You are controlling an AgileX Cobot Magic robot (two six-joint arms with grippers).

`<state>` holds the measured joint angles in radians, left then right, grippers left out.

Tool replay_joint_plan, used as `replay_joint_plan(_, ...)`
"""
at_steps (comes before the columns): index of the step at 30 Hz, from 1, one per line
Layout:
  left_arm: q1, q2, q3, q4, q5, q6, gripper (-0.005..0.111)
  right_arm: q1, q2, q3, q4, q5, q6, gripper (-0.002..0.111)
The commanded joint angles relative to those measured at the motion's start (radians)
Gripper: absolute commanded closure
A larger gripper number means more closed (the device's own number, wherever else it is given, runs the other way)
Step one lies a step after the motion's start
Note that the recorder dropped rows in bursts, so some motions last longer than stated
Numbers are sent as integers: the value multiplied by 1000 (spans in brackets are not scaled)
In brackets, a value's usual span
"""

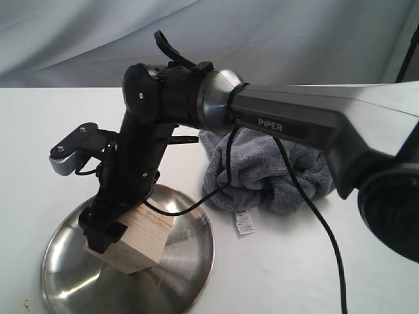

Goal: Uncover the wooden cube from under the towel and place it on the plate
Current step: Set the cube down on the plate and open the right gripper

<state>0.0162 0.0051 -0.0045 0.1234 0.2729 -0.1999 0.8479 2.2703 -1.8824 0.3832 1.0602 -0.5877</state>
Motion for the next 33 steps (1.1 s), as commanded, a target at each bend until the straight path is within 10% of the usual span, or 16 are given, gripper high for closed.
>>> replay_joint_plan(1,2,-5,5,-8,-7,-5,105,0,-12,2,-38,19,-10,21)
replay_joint_plan(33,2,-5,5,-8,-7,-5,105,0,-100,2,-326,161,-14,22)
